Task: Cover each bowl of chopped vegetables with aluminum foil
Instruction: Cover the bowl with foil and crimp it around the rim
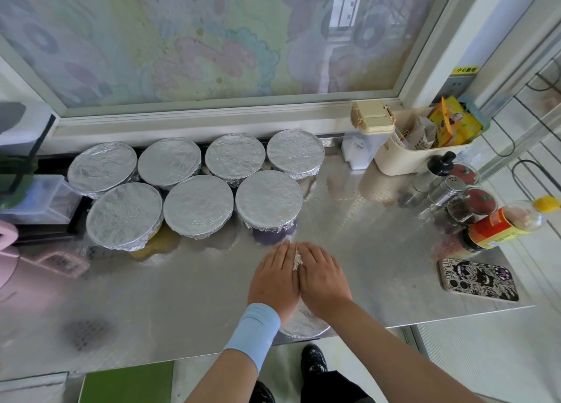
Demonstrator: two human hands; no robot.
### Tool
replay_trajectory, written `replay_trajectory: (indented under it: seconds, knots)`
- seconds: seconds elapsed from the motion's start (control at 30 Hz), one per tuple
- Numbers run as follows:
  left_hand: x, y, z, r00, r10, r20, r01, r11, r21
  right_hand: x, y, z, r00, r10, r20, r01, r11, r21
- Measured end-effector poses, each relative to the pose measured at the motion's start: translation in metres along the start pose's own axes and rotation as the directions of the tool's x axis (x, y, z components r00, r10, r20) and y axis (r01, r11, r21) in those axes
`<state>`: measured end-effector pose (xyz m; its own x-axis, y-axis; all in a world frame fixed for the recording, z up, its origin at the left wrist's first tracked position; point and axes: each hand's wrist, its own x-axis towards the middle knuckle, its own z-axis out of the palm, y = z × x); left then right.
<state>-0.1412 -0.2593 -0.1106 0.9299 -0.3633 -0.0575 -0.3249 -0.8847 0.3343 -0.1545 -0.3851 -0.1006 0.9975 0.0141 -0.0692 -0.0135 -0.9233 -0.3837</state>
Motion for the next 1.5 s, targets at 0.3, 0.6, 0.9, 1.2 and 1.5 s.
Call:
replay_trajectory:
  seconds: [0.3,0.6,0.9,1.2,1.5]
  knots:
    - [-0.009,0.005,0.001,0.983,-0.179,-0.029,0.180,0.984,0.012,-0.008,0.005,-0.010,0.985,0.159,0.069,-0.154,0.986,-0.070]
    - [-0.001,-0.008,-0.012,0.996,-0.093,0.004,0.093,0.992,-0.085,0.002,0.009,-0.009,0.969,0.204,0.142,-0.239,0.922,0.304]
    - [0.012,-0.014,-0.012,0.998,-0.069,-0.003,0.068,0.989,-0.133,0.007,0.010,-0.005,0.957,0.273,0.102,-0.291,0.871,0.396]
    - [-0.006,-0.017,-0.025,0.863,-0.504,0.022,0.269,0.424,-0.865,0.012,0.010,-0.018,0.892,0.384,0.239,-0.444,0.642,0.625]
    - [-0.010,-0.010,-0.025,0.740,-0.574,0.352,0.334,-0.141,-0.932,0.010,0.001,-0.006,0.803,0.541,0.252,-0.496,0.370,0.786]
